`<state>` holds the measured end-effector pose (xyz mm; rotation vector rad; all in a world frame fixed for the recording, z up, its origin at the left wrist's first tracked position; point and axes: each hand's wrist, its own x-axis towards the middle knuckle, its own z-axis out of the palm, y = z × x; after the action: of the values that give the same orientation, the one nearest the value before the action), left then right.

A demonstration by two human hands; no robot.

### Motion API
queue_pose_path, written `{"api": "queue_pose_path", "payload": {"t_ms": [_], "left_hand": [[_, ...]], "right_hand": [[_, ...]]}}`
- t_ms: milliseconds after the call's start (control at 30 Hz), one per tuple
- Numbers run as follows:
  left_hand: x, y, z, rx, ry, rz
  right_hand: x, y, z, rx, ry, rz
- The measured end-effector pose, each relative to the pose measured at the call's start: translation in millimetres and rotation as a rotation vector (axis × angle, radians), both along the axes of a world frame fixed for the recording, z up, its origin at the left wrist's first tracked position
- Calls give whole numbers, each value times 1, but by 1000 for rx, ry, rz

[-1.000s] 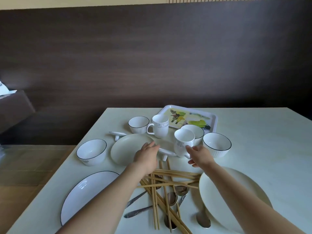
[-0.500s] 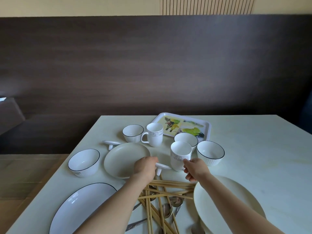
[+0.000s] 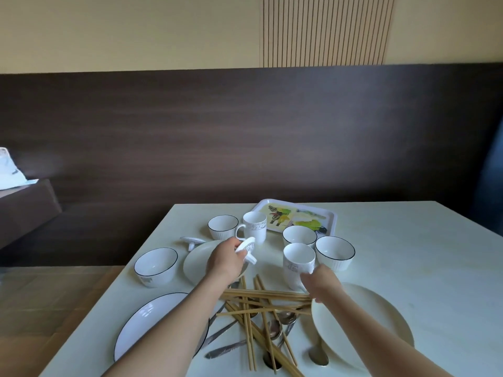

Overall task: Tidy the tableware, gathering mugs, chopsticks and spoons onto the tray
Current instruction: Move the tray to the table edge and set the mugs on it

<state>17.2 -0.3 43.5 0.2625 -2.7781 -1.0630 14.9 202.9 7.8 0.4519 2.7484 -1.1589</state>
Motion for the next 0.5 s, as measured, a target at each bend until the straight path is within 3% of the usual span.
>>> {"api": "queue_pose_path", "payload": {"t_ms": [100,200,267,400,500], "left_hand": [[-1,4,10,197,-9,52],[0,14,18,662,-70,102],[5,24,24,873,-146,90],[11,46,29,1083,-295,41],[11,57,23,1107,-345,33]], "right_hand": [[8,-1,10,226,254,52],[9,-8,19,85,449,184],[8,-14,24,-79,482,241],[7,-23,26,-317,524,275],[2,-15,22,-352,544,237]]}}
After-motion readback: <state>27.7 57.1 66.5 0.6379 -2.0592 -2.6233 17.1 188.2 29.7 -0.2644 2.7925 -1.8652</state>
